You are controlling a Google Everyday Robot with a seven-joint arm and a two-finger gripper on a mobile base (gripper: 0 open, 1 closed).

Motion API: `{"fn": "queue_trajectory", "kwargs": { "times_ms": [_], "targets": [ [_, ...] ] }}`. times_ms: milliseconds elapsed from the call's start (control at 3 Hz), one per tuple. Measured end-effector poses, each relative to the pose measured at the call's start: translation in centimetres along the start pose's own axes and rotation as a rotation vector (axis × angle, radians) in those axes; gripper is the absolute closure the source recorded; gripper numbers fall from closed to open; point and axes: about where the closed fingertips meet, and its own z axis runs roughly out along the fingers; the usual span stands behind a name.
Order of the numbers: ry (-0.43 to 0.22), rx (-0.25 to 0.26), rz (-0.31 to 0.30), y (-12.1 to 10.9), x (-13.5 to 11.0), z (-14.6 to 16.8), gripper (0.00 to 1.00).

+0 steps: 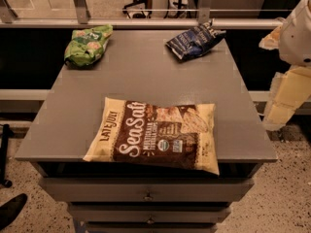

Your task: Pick brown chip bag

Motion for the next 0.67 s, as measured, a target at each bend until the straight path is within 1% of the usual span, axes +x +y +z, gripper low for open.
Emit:
{"fn": "queue_trajectory", "kwargs": {
  "times_ms": [333,667],
  "targets": [
    [0.000,0.000,0.000,0.0,0.0,0.0,0.00],
    [-0.051,-0.045,-0.001,-0.2,-2.5,2.5,0.00]
  ]
}}
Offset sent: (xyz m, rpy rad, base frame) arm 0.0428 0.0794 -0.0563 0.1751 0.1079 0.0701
